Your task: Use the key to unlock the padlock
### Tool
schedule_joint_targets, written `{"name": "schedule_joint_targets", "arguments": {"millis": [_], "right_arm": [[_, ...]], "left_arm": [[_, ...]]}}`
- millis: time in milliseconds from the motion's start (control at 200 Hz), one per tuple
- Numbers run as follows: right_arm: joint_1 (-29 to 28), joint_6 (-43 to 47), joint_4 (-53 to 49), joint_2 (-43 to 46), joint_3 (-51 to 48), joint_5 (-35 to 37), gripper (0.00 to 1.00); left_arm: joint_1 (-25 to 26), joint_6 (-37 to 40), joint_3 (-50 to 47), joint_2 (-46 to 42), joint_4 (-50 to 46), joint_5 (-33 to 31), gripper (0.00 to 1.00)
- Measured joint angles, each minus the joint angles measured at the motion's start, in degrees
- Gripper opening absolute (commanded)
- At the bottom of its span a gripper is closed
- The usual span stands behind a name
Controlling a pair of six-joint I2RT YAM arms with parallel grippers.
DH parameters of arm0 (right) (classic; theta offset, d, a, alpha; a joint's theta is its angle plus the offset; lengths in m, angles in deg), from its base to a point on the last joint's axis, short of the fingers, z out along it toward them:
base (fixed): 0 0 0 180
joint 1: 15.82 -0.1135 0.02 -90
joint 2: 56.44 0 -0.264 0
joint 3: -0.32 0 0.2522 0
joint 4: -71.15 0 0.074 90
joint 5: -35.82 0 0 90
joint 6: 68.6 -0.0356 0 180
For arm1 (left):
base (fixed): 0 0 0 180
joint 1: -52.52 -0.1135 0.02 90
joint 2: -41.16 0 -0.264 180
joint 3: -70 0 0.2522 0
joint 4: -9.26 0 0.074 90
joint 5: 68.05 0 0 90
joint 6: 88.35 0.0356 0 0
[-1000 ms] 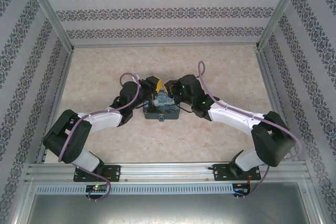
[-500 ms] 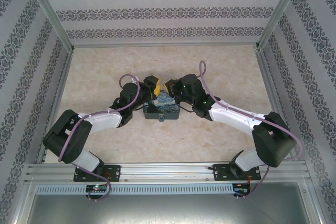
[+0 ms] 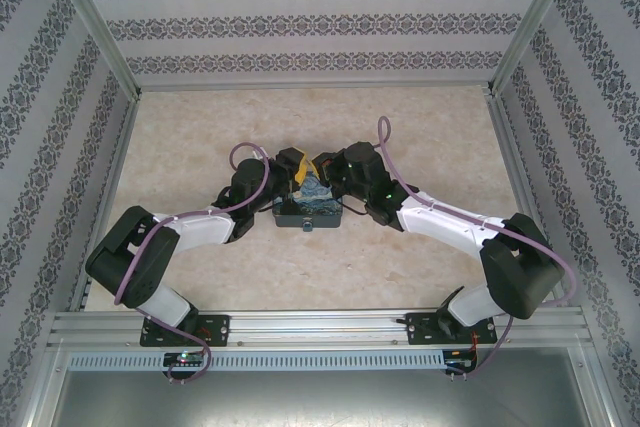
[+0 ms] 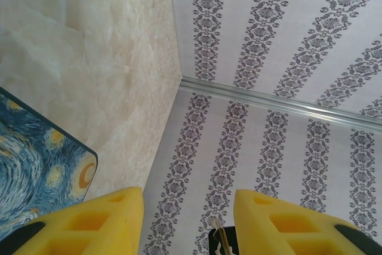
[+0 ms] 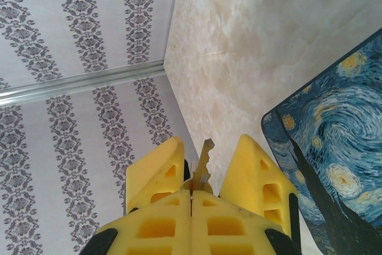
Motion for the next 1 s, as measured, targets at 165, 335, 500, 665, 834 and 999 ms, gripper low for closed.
{"name": "schedule_joint_targets", "arguments": {"millis": [165, 335, 500, 665, 834, 999], "right_arm": [[0.0, 0.0, 0.3, 0.0, 0.0, 0.0, 0.0], [0.0, 0.0, 0.4, 0.0, 0.0, 0.0, 0.0], [0.0, 0.0, 0.7, 0.0, 0.0, 0.0, 0.0], [0.0, -0.1, 1.3, 0.0, -0.6, 0.0, 0.0], [0.0, -0.7, 1.3, 0.0, -1.2, 0.0, 0.0], [0.0, -1.1, 1.3, 0.0, -1.7, 0.0, 0.0]], "left_arm": [[0.0, 0.0, 0.4, 0.2, 0.1, -0.2, 0.41], [0.1, 0.0, 0.8, 0.2, 0.2, -0.3, 0.32], [0.3, 0.2, 0.9, 0.2, 0.2, -0.4, 0.26], [0.3, 0.2, 0.9, 0.2, 0.2, -0.7, 0.22], [0.3, 0.2, 0.9, 0.2, 0.2, -1.2, 0.17], [0.6, 0.2, 0.9, 0.2, 0.2, -1.5, 0.15]]}}
